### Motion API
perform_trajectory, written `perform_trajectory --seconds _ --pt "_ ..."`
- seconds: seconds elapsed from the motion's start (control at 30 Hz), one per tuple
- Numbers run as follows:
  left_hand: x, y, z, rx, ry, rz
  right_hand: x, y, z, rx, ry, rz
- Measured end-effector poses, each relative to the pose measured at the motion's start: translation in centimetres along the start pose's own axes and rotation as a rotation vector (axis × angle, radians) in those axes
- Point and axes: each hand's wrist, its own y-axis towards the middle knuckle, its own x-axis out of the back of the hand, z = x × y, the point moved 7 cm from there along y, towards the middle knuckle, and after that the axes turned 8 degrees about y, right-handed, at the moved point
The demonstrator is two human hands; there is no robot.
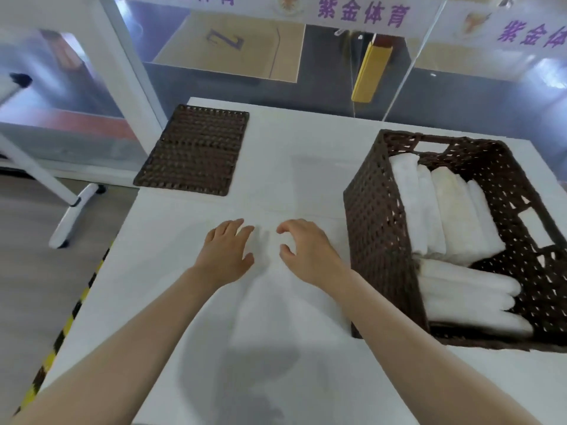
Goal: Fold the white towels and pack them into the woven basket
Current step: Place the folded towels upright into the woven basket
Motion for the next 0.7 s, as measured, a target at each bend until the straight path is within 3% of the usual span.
perform_trajectory --seconds 0.13,0.33,0.7 --pt "-6.1 -0.8 8.3 0.149 -0.012 0.156 -6.7 4.1 -1.7 -0.142 -0.047 0.181" --pt "-12.9 -2.9 15.1 0.304 -0.068 0.197 -13.7 9.9 -2.8 -0.267 -0.031 0.36" --pt "-15.5 -3.8 16.8 0.236 -0.1 -0.036 -18.8 23.3 -0.3 -0.149 -0.392 0.338"
